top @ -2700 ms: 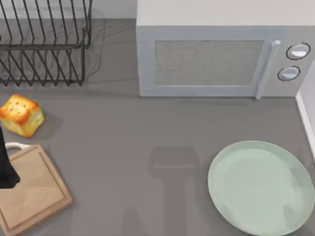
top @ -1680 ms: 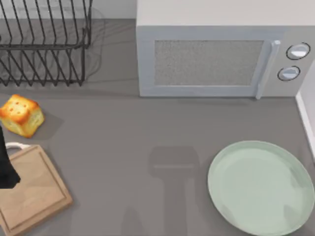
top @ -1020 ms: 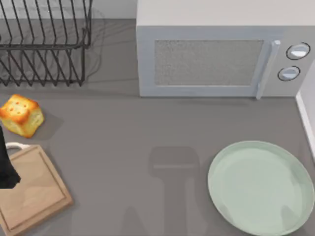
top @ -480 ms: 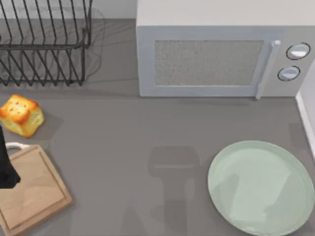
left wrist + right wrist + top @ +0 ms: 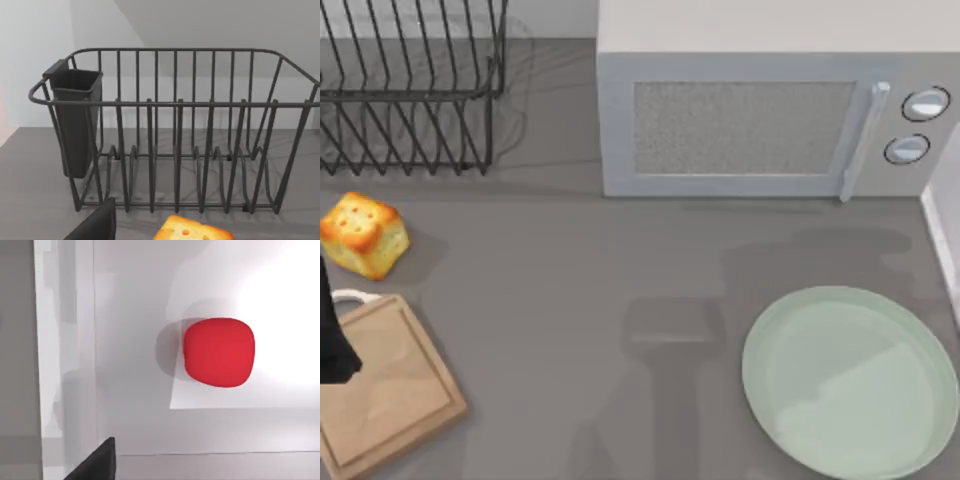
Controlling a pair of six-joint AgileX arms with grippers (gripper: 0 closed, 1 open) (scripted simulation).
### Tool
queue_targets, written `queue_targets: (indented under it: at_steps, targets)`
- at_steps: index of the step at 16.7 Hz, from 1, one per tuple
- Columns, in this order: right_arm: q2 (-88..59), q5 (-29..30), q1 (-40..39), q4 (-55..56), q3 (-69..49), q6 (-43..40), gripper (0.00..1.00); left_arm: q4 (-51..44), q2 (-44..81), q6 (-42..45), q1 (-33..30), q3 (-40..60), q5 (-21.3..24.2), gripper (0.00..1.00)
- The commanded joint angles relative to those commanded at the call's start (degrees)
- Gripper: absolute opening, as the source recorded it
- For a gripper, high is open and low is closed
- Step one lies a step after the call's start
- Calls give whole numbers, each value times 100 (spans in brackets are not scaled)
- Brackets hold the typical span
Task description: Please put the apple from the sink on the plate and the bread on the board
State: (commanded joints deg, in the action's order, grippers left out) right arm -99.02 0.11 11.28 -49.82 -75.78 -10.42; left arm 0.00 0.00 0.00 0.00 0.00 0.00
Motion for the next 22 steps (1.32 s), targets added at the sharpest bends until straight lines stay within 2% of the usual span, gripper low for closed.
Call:
queue_targets:
  at_steps: [6, 14, 17, 22]
  targets:
    - [-2057, 2, 227, -1004, -1524, -210, 100, 0, 0, 0, 0, 0, 0, 100]
    - [-2266, 3, 221, -1088, -1665, -228, 100, 0, 0, 0, 0, 0, 0, 100]
    - [-2526, 6, 224, -691, -1490, -224, 100, 0, 0, 0, 0, 0, 0, 100]
    - [-3382, 14, 236, 828, -951, -212, 100, 0, 0, 0, 0, 0, 0, 100]
